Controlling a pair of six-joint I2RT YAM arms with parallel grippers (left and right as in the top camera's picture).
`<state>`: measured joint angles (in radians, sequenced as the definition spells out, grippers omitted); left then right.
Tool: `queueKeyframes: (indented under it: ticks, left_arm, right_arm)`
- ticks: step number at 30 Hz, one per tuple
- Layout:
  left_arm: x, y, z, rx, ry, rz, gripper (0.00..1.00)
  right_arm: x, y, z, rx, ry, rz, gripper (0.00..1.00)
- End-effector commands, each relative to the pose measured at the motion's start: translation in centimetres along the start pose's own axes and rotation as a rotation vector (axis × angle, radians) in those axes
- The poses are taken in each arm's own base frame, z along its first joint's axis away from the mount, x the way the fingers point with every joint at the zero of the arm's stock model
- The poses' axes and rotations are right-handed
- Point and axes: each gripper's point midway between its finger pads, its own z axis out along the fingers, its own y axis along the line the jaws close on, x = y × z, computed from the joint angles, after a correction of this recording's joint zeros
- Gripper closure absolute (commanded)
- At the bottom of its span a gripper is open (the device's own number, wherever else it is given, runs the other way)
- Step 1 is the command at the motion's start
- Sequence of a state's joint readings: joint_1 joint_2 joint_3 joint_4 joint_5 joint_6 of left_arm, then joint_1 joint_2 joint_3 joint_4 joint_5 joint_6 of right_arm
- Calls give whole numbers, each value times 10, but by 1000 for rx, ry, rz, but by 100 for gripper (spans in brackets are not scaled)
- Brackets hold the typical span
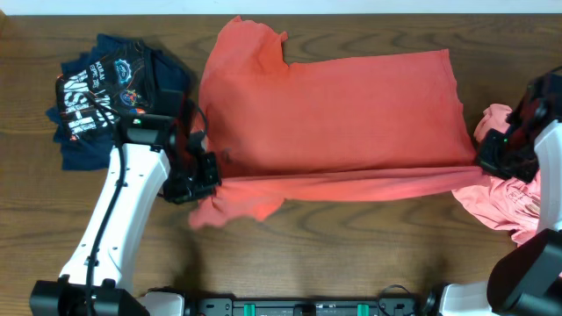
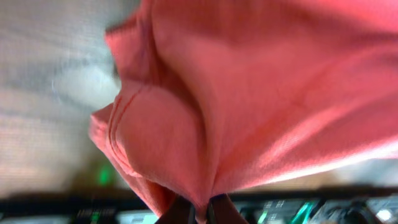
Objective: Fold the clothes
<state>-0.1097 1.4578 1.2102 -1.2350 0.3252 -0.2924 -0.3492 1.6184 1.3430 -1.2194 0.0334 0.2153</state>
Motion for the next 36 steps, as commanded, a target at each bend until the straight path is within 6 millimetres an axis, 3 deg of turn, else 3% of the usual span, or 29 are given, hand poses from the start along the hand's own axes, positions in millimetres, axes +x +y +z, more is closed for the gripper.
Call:
queueKeyframes:
  ticks: [1,11,20,25,31,32,35,36]
  left_arm:
    - [-16,2,-4,36,-58,-58,94]
    - [-71,-20,-2,147,-220,-28,94]
    - [-102,-21,27,149,-224,-43,94]
    - [-119,-23,37,160,-252,-33,94]
    - [-129,-25,39,167,-279,-25,91]
    - [-129,-25,39,167,-279,-25,84]
    - [-129,-25,39,166,-277,-26,41]
    - [-127,-25,40,165,-272,-27,32]
  right_arm:
    - [-8,16,5,-26,-45,-58,99]
    - [-59,54,-4,-100,-281,-112,98]
    - [-87,64,-12,-135,-393,-106,95]
    - [-91,72,1,-138,-381,-119,95]
    - [-95,84,32,-132,-336,-141,96]
    - [-96,85,38,-131,-328,-143,96]
    - [-96,85,46,-128,-310,-142,91]
    - [-96,86,47,-128,-309,-143,90]
